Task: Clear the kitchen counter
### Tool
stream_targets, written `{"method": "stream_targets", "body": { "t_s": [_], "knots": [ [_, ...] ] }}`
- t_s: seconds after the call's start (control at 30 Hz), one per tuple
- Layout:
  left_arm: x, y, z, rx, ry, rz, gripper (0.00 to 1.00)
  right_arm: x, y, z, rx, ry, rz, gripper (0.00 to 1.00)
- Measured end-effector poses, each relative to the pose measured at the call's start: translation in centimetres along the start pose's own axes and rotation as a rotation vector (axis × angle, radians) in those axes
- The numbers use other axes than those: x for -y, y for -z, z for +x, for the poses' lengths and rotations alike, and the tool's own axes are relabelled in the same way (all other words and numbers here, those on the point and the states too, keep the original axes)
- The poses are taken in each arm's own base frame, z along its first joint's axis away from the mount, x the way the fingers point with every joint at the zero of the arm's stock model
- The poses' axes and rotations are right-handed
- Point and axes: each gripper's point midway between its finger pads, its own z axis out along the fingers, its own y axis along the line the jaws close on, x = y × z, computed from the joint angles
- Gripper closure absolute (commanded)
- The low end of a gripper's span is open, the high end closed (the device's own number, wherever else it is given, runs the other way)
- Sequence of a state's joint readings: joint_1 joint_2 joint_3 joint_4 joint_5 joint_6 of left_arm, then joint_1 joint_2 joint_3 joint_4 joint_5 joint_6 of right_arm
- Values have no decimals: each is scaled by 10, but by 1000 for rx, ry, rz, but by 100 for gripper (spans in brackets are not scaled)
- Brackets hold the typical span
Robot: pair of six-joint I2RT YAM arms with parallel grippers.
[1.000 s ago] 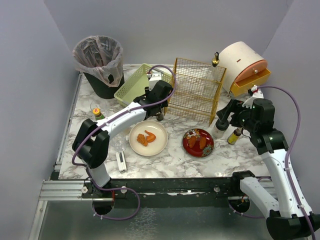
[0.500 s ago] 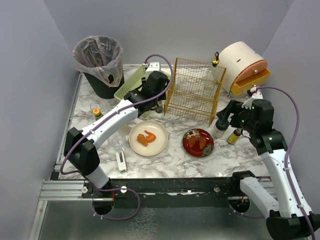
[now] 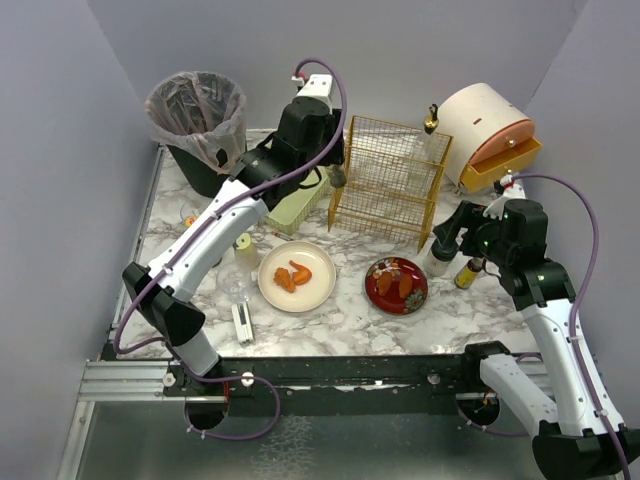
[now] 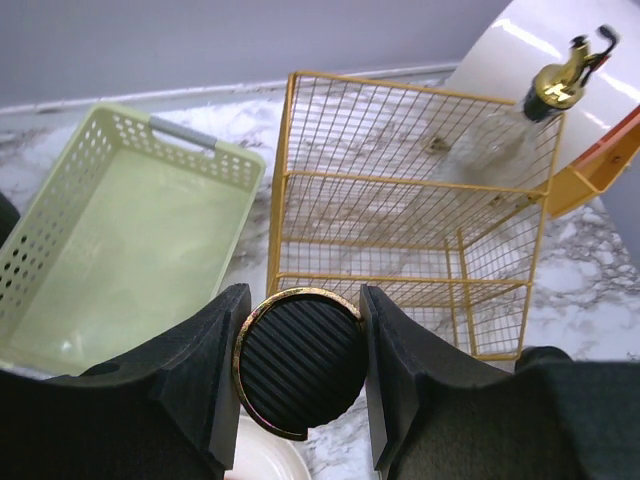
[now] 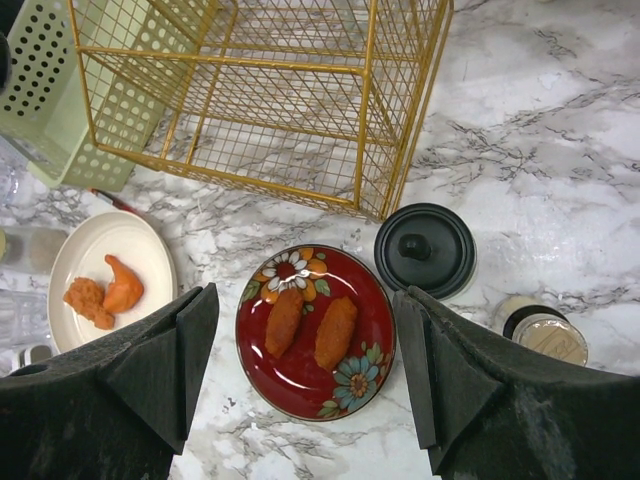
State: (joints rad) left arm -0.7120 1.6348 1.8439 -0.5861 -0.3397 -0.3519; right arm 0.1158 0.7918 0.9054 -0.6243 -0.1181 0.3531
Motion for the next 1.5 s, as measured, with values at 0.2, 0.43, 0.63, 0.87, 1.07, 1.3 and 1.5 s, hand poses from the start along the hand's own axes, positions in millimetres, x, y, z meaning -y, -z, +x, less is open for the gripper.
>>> {"method": "stream_targets", "body": {
  "t_s": [0.2,0.43,0.63,0.87,1.07,1.3,1.5],
  "knots": [
    [22,-4,-25,30,-26,77,75,1,1,2,-6,5,3,23],
    [42,-25,-27,14,-26,133,76,0,3,1,3,6,-2,23],
    [60,-45,-34,23,-20,177,76,2,4,7,-7,5,0,23],
    [79,-63,-45,59,-8,231,76,2,5,7,-5,5,-2,23],
    [88,-75,-47,89,-11,260,76,1,6,11,-19,3,-10,23],
    [99,-96,-46,133,-15,293,76,-1,9,16,-38,1,-23,23],
    [105,-113,-45,161,-13,304,76,-2,11,18,-42,-2,-29,23]
  ]
}}
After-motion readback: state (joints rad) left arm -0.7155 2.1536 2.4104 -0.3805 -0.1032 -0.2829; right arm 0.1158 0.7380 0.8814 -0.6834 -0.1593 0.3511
